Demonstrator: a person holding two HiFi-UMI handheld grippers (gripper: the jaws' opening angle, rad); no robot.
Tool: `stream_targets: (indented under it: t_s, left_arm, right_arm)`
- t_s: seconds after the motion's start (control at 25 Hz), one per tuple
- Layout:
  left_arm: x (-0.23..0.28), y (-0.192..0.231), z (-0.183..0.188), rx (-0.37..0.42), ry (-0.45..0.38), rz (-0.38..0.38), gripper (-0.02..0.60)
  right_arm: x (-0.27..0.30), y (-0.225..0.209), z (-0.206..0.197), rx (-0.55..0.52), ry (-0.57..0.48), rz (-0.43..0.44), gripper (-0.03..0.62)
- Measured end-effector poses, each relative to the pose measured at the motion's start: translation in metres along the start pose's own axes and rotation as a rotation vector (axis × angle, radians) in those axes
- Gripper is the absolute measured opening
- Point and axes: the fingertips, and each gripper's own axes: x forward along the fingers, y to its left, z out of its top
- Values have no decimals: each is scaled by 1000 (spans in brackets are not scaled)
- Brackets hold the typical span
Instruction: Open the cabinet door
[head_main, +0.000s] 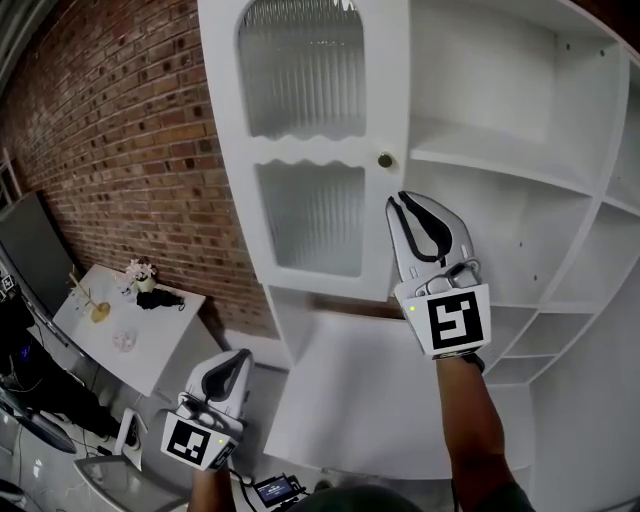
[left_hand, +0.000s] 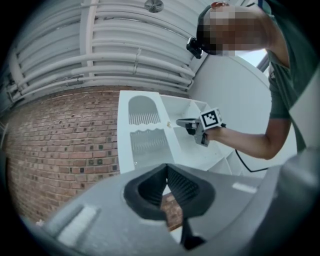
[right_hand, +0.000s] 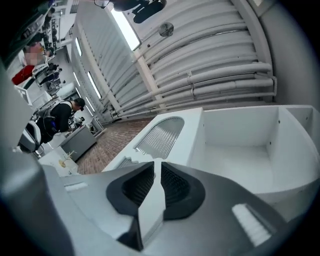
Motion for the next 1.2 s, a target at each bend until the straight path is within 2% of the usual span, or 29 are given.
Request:
stream_targets:
  t_s: [0.12, 0.32, 0.48, 0.56, 0.88, 0.96, 1.2]
  left_arm:
    - [4, 7, -1, -7, -17, -7, 2]
    - [5, 21, -15, -7, 11, 8, 2]
    - [10, 25, -9, -12, -17, 3, 2]
    - [9, 26, -12, -11, -2, 8, 2]
    - [8, 31, -24, -15, 33, 26, 2]
    - [10, 32, -21, -15, 26, 24, 2]
    - [10, 32, -24, -12, 32, 31, 2]
  right_arm:
    - [19, -6, 0, -54, -8, -27, 60]
    - [43, -10, -4, -162, 4, -57, 96]
    - [52, -14, -6, -230, 16, -85, 100]
    - [52, -15, -7, -254, 18, -99, 98]
    - [62, -17, -16, -272, 21, -86, 112]
    - [63, -19, -16, -275, 18, -94, 77]
    - [51, -8, -6, -307, 7, -98, 78]
